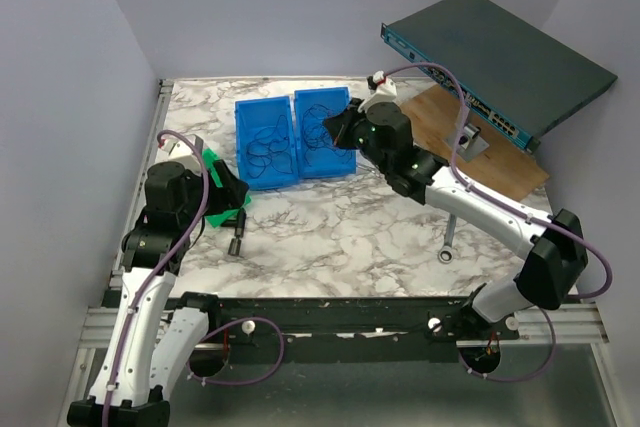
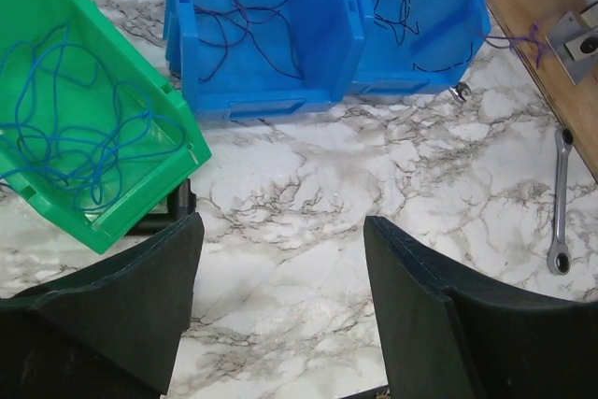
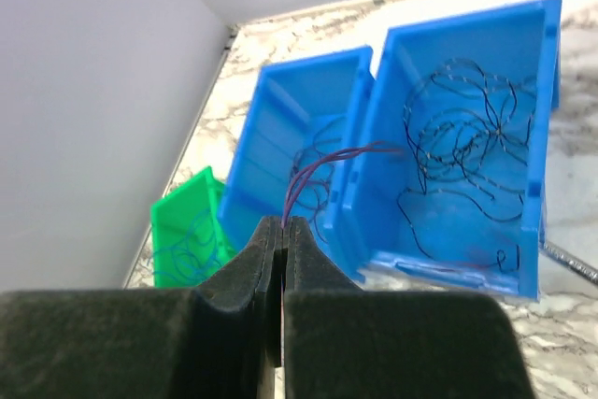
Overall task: Untangle the cables
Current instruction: Place the cable in the bin.
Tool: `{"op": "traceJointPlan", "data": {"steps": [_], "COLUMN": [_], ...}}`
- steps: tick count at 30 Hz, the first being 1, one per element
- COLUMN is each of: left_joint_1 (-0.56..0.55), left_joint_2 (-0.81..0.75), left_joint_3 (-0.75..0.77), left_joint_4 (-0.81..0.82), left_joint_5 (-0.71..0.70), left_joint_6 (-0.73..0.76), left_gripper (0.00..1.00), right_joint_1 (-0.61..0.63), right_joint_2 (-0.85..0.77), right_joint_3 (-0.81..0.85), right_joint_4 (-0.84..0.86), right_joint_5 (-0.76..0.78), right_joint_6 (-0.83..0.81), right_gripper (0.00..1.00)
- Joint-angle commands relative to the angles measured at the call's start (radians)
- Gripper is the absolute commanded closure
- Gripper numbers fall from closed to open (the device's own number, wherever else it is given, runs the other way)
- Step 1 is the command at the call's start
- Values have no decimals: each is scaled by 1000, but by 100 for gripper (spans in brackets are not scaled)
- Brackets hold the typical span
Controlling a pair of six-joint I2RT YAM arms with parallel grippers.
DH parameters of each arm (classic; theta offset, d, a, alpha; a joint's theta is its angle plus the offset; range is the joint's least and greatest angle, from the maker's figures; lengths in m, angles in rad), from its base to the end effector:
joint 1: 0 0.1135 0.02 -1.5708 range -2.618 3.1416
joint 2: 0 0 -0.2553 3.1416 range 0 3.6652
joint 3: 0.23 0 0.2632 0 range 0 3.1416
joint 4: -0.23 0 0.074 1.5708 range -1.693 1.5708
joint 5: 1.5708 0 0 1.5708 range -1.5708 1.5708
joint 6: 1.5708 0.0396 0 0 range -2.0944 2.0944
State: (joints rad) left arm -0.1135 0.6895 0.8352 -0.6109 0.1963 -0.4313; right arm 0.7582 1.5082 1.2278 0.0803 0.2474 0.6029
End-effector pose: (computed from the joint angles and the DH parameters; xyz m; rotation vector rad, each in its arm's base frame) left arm 0.1667 -0.0268 0.3219 -0.2029 2.0594 -0.5388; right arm 0.2804 0.2522 0.3327 0.0433 1.8287 0.7603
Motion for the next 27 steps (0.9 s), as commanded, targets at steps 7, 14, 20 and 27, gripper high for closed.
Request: {"op": "traceJointPlan", "data": {"steps": [7,14,20,27], "left_joint_1": [-5,-5,-5,-5], "left_joint_2": [-44,-46,-96,-165], "left_joint_3": [20,79,86,63], "left_joint_4": [-12,-74,-94,-115], "left_joint_5": [-36,-93,-118,-138], "left_joint_6": [19,67,93,108], "left_gripper": [27,26,25,24], "right_joint_1": [68,78,78,78], "right_joint_2": [88,232,336,548], "right_joint_3": [298,469,567,806], "right_joint_4": [-242,-301,-296,-341], "right_joint_5": [20,-53,-66,-141], "right_joint_6": [-220,-245,-258,-290], "right_gripper": [99,99,99,99]}}
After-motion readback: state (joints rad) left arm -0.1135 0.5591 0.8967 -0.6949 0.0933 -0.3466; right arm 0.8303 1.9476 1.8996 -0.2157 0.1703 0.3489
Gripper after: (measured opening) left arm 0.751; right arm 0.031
